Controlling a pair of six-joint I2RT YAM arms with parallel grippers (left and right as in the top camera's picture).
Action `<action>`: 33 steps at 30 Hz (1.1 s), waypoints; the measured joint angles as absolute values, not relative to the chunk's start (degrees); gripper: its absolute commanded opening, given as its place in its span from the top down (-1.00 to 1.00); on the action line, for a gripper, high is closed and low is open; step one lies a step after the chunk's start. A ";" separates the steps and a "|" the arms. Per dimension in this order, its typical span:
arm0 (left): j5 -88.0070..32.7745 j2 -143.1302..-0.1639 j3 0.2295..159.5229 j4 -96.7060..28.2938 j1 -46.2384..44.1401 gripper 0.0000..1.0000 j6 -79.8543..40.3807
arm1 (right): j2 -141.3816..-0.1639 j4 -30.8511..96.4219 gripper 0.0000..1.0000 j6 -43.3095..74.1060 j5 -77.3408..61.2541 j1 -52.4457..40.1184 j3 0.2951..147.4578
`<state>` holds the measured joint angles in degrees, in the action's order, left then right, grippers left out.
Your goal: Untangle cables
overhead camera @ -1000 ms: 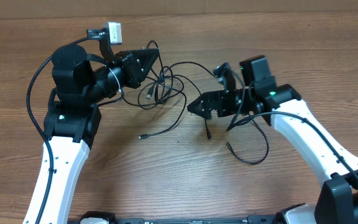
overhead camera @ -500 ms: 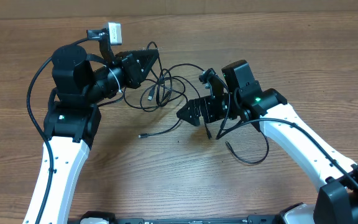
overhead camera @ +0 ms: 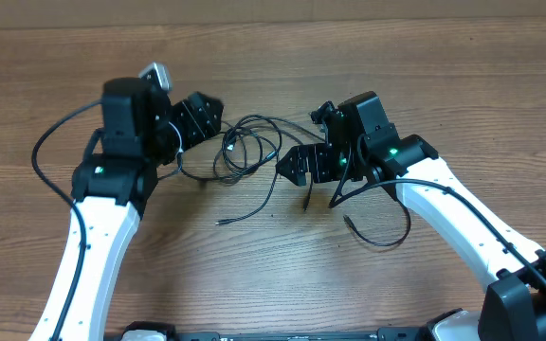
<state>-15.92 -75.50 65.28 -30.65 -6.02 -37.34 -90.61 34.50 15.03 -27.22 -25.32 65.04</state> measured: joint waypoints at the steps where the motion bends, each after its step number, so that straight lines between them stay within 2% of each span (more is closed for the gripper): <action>1: -14.37 -76.38 65.25 -32.16 -6.02 -0.82 -37.54 | -90.61 34.50 -1.00 15.03 -26.87 -25.32 65.01; 4: -11.33 -79.50 65.25 -35.97 -6.02 -0.82 -37.71 | -90.61 34.59 -1.00 15.00 -26.17 -25.32 64.86; 6: -10.87 -81.78 65.25 -38.02 -6.02 -0.68 -38.11 | -90.61 34.72 -1.00 15.03 -25.74 -25.32 64.53; 7: -11.00 -82.87 65.25 -38.94 -6.02 -0.52 -38.72 | -90.61 34.85 -0.99 15.03 -25.34 -25.32 64.27; 9: -11.57 -84.77 65.25 -40.14 -6.02 -0.45 -39.55 | -90.61 35.11 -1.00 15.03 -24.82 -25.32 64.05; 11: -11.90 -86.41 65.28 -41.28 -6.02 -0.26 -40.60 | -90.61 35.07 -0.99 15.03 -24.29 -25.32 64.05; 20: -11.27 -95.83 65.30 -41.25 -6.02 -0.01 -41.45 | -90.61 35.22 -1.00 15.03 -22.57 -25.32 64.05; 29: -10.85 -103.48 65.30 -34.83 -6.02 0.10 -26.96 | -90.61 35.31 -1.00 15.05 -21.39 -25.32 64.05; 33: -10.85 -106.91 65.32 -31.16 -6.02 0.31 -22.85 | -90.61 35.22 -1.00 15.03 -20.69 -25.32 64.05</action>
<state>-10.85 -106.91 65.32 -31.16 -6.02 -22.85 -90.61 35.22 15.03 -20.69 -25.32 64.05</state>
